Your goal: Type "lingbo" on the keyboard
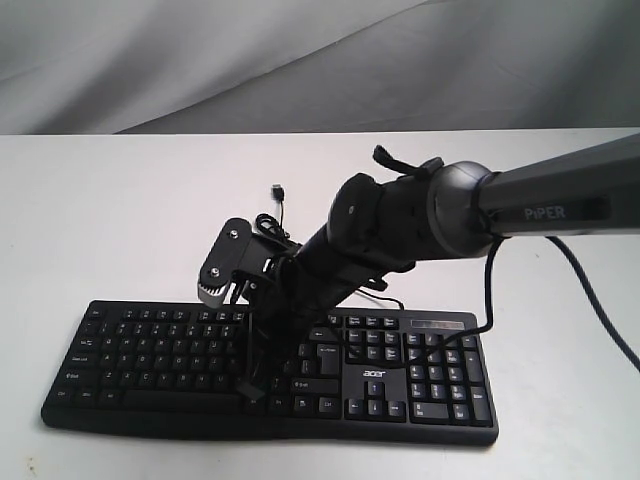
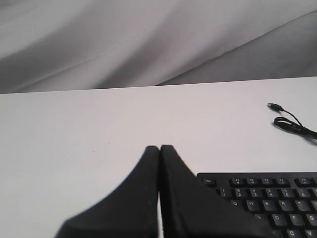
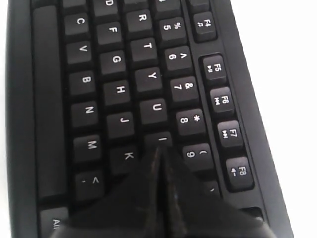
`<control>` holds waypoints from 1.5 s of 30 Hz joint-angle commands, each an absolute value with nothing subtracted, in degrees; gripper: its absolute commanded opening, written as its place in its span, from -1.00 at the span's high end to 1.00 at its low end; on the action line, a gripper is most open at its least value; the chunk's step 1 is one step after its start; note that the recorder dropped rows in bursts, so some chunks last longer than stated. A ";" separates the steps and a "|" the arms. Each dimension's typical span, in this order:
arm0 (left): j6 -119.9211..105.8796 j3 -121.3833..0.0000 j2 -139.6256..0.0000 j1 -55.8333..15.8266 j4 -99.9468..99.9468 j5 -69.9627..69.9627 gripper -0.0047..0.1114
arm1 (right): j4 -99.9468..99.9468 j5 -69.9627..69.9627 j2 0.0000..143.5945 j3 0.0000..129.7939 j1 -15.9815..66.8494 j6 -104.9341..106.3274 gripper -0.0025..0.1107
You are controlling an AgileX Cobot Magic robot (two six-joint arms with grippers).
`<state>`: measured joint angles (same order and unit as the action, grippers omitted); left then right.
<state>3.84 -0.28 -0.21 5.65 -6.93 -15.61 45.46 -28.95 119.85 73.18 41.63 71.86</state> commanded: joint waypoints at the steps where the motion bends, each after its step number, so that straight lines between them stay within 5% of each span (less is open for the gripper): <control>1: 3.96 0.00 0.00 5.71 -6.71 -15.23 0.91 | 44.81 -29.31 120.54 73.14 41.09 72.09 0.96; 15: 3.96 0.00 0.00 5.71 -6.71 -15.23 0.91 | 42.60 -26.45 108.57 72.90 41.11 71.02 0.96; 23: 3.96 0.00 0.00 5.71 -6.71 -15.23 0.91 | 43.95 -7.91 88.10 66.65 41.11 68.46 0.96; 45: 3.96 0.00 0.00 5.71 -6.71 -15.23 0.91 | 47.52 -6.45 62.06 63.37 41.21 67.93 0.96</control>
<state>3.84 -0.28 -0.21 5.65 -6.93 -15.61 44.59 -8.27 63.72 63.45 41.52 68.76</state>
